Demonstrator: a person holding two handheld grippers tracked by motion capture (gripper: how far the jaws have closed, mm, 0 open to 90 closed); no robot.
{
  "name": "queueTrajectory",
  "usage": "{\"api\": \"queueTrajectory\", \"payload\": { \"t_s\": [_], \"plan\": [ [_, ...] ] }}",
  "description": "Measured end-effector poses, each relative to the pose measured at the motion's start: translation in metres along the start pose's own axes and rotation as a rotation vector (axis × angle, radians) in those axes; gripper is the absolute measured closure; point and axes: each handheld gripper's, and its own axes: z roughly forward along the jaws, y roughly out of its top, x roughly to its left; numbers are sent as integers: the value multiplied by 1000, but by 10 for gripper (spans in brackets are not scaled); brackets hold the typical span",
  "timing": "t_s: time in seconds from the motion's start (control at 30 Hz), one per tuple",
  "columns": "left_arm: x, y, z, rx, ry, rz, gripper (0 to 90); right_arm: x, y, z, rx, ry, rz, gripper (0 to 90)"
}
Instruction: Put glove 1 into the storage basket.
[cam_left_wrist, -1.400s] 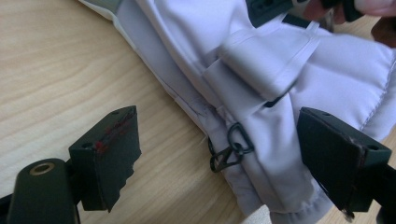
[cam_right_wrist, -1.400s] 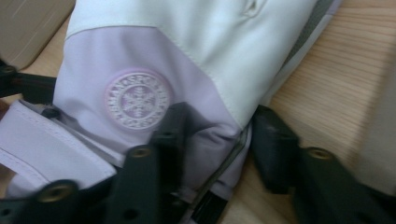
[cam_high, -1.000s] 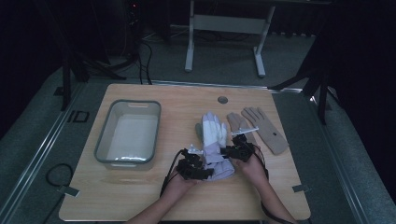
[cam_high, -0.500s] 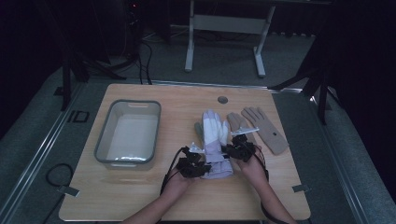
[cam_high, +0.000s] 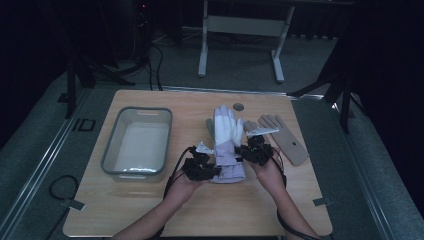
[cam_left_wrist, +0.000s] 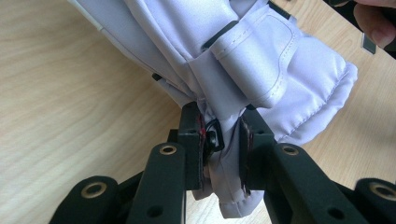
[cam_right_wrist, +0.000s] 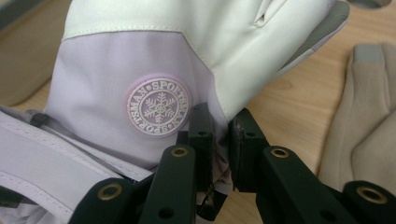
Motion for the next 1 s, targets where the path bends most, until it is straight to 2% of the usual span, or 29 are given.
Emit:
{"api": "queueTrajectory", "payload": {
  "t_s": [0.27, 0.47, 0.7, 1.0],
  "plan": [
    [8, 8, -20, 9, 21, 28, 750, 13, 19, -2, -20, -2, -25, 806],
    [16, 10, -36, 15, 30, 34, 750, 23, 31, 0, -30, 10, -37, 806],
    [32, 11, -60, 11, 42, 35, 750, 41, 51, 6, -40, 27, -58, 806],
    [51, 6, -90, 22, 76, 24, 750, 70, 77, 20, -38, 39, -108, 806]
  ]
}}
